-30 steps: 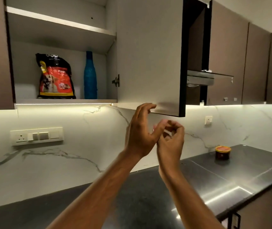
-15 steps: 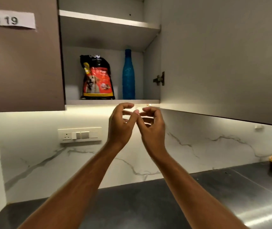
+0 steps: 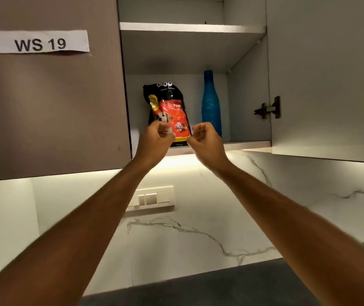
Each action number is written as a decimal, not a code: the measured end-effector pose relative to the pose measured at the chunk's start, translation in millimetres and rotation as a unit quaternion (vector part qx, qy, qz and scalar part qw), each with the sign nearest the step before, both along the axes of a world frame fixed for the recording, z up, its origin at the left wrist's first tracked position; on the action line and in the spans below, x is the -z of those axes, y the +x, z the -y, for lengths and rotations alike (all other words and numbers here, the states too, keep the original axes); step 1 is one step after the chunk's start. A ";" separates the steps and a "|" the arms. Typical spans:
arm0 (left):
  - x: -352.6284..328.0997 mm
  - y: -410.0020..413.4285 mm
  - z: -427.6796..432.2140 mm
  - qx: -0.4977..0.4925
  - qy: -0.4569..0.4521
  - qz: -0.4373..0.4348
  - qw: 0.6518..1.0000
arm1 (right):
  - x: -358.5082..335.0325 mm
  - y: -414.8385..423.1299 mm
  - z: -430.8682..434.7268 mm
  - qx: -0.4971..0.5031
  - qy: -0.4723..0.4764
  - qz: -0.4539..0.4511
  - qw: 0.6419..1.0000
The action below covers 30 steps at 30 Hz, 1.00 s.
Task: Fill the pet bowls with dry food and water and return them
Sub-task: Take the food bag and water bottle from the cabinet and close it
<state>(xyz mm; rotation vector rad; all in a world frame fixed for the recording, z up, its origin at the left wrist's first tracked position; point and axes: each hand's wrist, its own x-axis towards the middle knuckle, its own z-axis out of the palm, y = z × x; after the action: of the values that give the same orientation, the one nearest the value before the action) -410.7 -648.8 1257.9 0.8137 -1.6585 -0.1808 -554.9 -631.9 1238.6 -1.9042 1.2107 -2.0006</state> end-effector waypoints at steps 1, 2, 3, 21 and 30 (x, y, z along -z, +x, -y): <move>-5.6 -0.2 4.6 -0.001 0.006 0.003 1.000 | -6.6 -0.2 7.1 -0.001 0.010 -0.014 1.000; -11.1 -1.2 8.5 -0.005 0.012 0.007 1.000 | -13.2 -0.6 12.8 -0.004 0.022 -0.028 0.999; -17.1 -1.2 16.3 -0.012 0.018 0.013 1.000 | -20.7 0.1 22.3 -0.012 0.034 -0.040 0.999; -61.3 -9.3 155.1 -0.105 0.199 -0.012 0.974 | -90.6 -43.3 185.3 -0.025 0.176 -0.212 0.961; -67.2 -5.1 173.7 -0.051 0.317 -0.053 0.946 | -103.3 -54.1 225.1 -0.089 0.290 -0.259 0.917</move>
<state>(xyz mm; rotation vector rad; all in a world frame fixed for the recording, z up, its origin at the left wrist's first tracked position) -415.8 -822.6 1325.1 1.3416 -1.4566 -0.6983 -609.0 -857.0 1342.0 -2.1477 1.4563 -0.9028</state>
